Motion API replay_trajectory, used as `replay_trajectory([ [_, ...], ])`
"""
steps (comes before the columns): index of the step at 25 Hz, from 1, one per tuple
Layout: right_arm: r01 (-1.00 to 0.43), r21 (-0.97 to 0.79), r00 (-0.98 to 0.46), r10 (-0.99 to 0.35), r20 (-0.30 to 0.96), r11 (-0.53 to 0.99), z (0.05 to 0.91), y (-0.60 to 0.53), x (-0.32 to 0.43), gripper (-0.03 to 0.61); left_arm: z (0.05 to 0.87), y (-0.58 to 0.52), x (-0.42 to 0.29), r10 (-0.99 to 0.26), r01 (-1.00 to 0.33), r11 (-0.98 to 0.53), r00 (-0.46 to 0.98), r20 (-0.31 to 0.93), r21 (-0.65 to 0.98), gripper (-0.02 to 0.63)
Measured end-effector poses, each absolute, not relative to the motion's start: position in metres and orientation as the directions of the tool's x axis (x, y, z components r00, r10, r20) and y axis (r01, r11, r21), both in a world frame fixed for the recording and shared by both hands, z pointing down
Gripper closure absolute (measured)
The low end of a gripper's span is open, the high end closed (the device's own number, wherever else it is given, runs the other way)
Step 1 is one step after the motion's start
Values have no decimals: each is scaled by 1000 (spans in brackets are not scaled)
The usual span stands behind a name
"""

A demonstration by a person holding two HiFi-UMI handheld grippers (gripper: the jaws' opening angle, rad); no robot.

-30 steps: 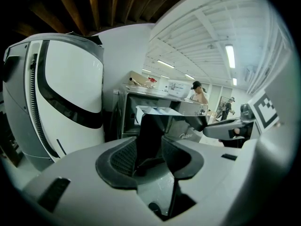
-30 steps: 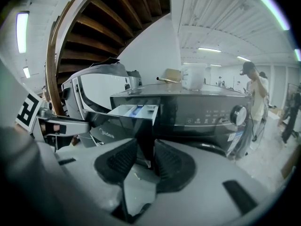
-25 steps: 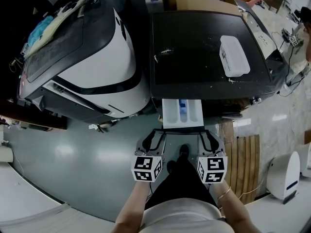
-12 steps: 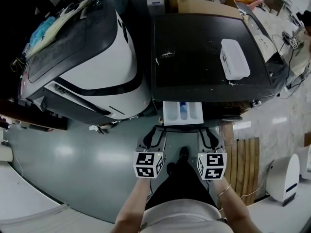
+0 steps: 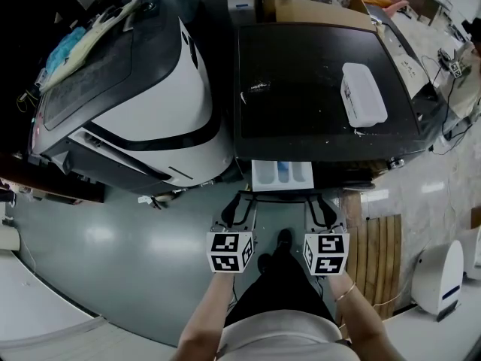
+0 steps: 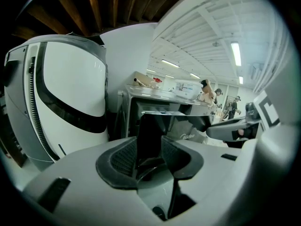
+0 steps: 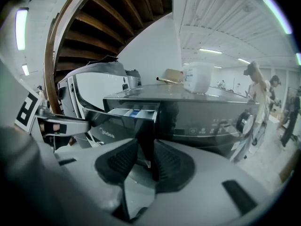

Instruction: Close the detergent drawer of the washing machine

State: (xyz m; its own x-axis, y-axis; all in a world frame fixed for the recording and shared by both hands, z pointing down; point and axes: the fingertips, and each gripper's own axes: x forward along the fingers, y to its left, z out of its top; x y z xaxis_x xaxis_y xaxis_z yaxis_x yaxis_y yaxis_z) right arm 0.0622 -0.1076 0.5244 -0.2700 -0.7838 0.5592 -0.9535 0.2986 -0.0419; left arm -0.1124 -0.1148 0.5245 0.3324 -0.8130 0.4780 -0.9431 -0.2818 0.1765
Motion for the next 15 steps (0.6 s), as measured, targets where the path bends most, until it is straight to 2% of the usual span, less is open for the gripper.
replay_trajectory([
  [15,-955,-32,-263,-787,558,296,523,-131,61,466,524,-138,-114,-815,-948,-264,317,485,178,463],
])
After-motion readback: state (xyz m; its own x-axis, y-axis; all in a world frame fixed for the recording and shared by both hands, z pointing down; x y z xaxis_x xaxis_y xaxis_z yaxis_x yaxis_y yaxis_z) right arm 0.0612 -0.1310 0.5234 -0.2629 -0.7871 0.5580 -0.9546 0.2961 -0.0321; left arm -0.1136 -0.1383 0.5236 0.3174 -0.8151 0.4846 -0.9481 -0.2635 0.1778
